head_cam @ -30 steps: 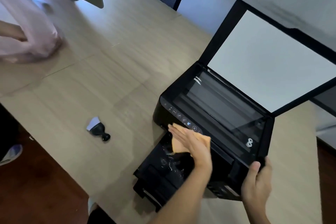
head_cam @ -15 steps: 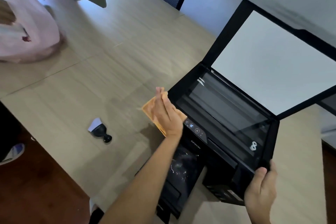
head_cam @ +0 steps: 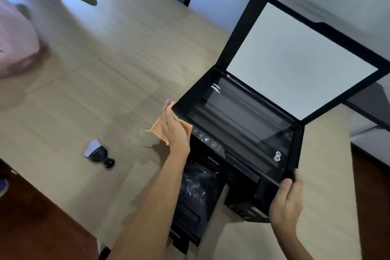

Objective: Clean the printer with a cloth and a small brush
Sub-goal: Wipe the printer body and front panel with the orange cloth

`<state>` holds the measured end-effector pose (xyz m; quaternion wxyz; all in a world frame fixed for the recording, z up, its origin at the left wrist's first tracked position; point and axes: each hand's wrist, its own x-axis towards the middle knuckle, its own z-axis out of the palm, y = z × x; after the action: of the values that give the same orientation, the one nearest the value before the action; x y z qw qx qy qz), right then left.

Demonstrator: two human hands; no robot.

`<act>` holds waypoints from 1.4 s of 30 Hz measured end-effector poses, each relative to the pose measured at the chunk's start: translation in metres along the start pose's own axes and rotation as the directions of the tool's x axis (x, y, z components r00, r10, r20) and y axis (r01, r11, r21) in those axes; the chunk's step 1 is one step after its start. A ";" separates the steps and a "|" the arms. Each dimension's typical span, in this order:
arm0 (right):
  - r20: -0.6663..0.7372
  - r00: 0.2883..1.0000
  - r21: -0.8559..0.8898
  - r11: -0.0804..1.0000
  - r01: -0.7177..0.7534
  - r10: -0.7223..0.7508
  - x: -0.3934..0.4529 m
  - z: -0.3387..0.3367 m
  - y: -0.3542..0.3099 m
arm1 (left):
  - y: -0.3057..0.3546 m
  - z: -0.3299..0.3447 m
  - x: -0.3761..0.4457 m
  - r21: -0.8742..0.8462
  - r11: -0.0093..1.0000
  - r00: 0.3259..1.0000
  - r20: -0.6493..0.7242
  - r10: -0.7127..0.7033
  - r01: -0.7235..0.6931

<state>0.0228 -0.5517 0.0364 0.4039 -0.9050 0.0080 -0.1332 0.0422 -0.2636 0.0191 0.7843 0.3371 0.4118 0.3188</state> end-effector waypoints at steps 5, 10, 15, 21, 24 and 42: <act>-0.017 1.000 0.042 0.999 -0.025 0.026 -0.002 0.001 0.001 | -0.009 0.025 -0.062 0.239 0.953 0.972 -0.097 0.216 -0.188; -0.019 0.999 0.049 0.998 -0.029 0.030 0.000 0.001 0.002 | -0.048 0.041 -0.132 0.242 0.958 0.988 -0.050 -0.144 0.152; 0.017 0.998 0.069 0.995 -0.065 0.064 -0.002 -0.002 0.004 | -0.064 0.040 -0.172 0.317 0.854 0.897 0.024 -0.441 0.412; 0.018 0.999 0.083 0.995 -0.051 0.050 -0.002 -0.002 0.000 | -0.087 0.018 -0.190 0.593 0.729 0.830 0.173 -0.530 0.342; 0.015 0.999 0.078 0.996 -0.039 0.038 -0.002 -0.003 0.001 | -0.081 -0.006 -0.195 0.814 0.580 0.847 0.334 -0.413 -0.038; 0.004 0.999 0.055 0.998 -0.035 0.034 -0.002 -0.001 0.003 | -0.118 -0.051 -0.206 0.564 0.526 0.705 0.703 0.100 -0.637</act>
<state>0.0208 -0.5546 0.0344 0.4308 -0.8935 0.0194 -0.1252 -0.0697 -0.4778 -0.0075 0.5511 0.8055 0.1535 0.1546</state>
